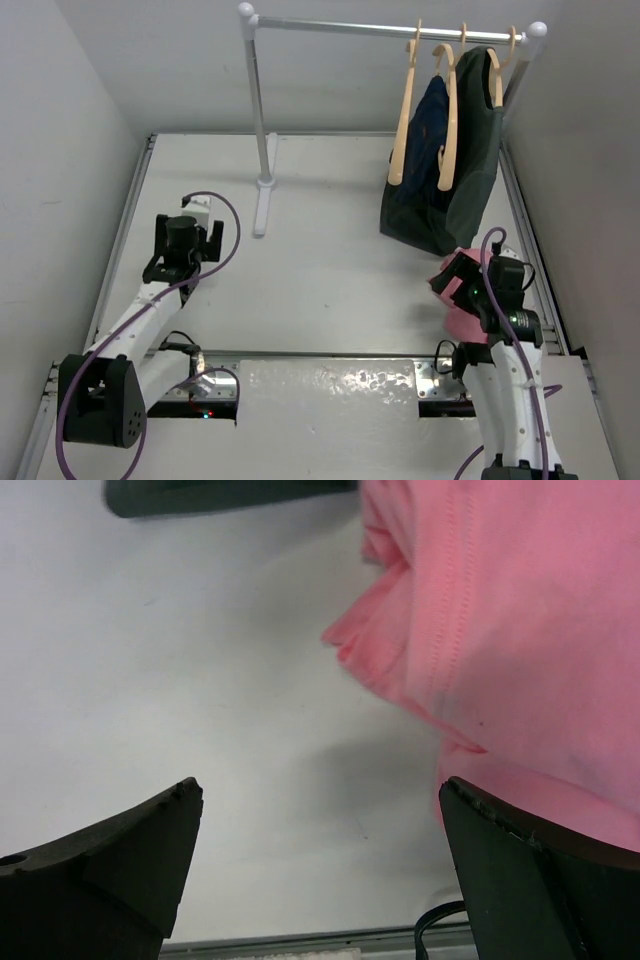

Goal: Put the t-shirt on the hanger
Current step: Move the T-shirt to the center of the board.

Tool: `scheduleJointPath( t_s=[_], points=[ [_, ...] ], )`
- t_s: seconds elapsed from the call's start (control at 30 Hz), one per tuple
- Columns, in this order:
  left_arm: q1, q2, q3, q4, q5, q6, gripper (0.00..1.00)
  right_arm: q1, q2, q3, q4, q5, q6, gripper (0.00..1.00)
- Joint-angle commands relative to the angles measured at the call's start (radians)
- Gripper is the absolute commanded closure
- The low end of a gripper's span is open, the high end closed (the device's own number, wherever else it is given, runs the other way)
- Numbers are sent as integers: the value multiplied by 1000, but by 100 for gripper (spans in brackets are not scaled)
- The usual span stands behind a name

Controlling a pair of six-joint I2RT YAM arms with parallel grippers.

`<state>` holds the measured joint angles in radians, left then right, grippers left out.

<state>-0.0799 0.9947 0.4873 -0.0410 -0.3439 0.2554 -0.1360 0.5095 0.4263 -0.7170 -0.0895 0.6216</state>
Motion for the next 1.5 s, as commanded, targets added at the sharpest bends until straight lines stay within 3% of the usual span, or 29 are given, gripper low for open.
scheduleJointPath(
  t_s=[0.0, 0.23, 0.3, 0.33, 0.4, 0.47, 0.53, 0.6, 0.73, 0.87, 0.9, 0.93, 0.97, 1.2, 1.3, 1.33, 1.4, 1.47],
  points=[
    [-11, -30, 66, -29, 32, -7, 0, -4, -45, 62, -2, -73, -60, 1],
    [-6, -126, 86, -128, 54, 99, 1, -2, -141, -56, 24, -299, -99, 1],
    [-3, -152, 82, -172, 88, 100, 2, -2, -176, -78, -10, -221, -71, 2],
    [-1, -178, 70, -192, 97, 99, 3, -2, -181, -67, -62, -58, -56, 2],
    [5, -197, 59, -204, 106, 90, 3, -2, -143, -6, -61, 78, 18, 2],
    [9, -212, 47, -203, 103, 88, 3, -2, -56, 64, -93, 321, 76, 2],
    [11, -217, 46, -200, 85, 99, 3, -4, 128, 146, -119, 428, 138, 1],
    [12, -209, 56, -191, 66, 111, 3, -4, 334, 157, -89, 439, 141, 1],
    [12, -199, 83, -166, 65, 143, 3, -5, 566, 149, -7, 462, 136, 2],
    [12, -203, 103, -152, 62, 139, 3, -5, 537, 36, 57, 422, 193, 33],
    [12, -209, 102, -151, 68, 137, 3, -5, 508, 13, 63, 409, 201, 58],
    [12, -211, 100, -143, 71, 136, 3, -5, 442, -24, 60, 401, 217, 74],
    [12, -208, 99, -140, 78, 134, 3, -5, 405, -41, 54, 393, 225, 100],
    [12, -182, 111, -94, 117, 145, 5, 35, 159, -175, 74, 76, 179, 100],
    [12, -168, 126, -92, 155, 145, 6, 221, 133, -211, 178, -90, 148, 100],
    [12, -166, 134, -88, 169, 146, 6, 348, 141, -202, 204, -143, 139, 100],
    [12, -162, 142, -83, 212, 146, 6, 476, 199, -155, 231, -147, 106, 100],
    [12, -160, 146, -76, 261, 143, 6, 681, 256, -52, 222, -63, 25, 100]
  ],
)
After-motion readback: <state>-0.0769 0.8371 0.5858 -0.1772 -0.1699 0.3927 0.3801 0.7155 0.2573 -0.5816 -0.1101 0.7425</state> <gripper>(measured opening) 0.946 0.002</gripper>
